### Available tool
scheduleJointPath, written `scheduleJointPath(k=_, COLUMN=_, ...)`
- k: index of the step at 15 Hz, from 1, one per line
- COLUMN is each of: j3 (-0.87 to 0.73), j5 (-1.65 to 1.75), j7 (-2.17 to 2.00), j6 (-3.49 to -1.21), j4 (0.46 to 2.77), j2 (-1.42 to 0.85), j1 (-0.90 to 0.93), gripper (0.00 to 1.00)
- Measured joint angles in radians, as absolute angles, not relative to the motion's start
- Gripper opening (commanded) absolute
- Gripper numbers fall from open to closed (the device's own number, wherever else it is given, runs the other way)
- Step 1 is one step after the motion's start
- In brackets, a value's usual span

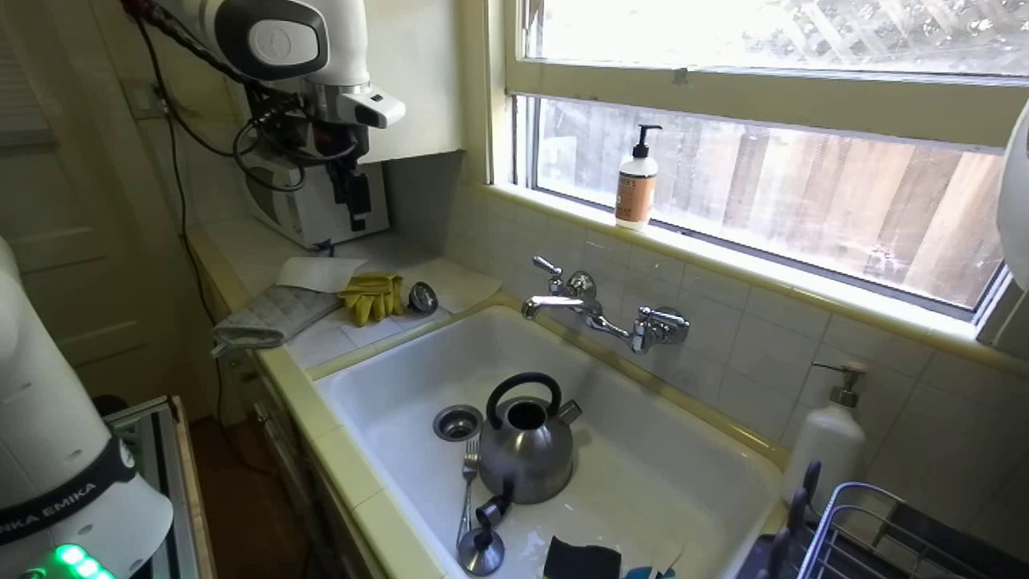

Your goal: Use the sponge to scrub the teapot

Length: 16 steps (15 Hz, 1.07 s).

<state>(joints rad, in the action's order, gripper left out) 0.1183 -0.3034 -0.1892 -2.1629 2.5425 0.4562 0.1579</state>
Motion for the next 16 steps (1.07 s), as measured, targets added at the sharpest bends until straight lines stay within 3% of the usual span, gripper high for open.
scheduleJointPath(k=8, j3=0.078, j5=-0.288, j7=-0.210, j6=-2.194, j4=2.570, j2=0.428, j1=0.067, gripper=1.00)
scheduleJointPath(k=16, j3=-0.105, j5=-0.287, j7=-0.189, j6=-2.529, j4=2.677, j2=0.245, j1=-0.123, gripper=1.00)
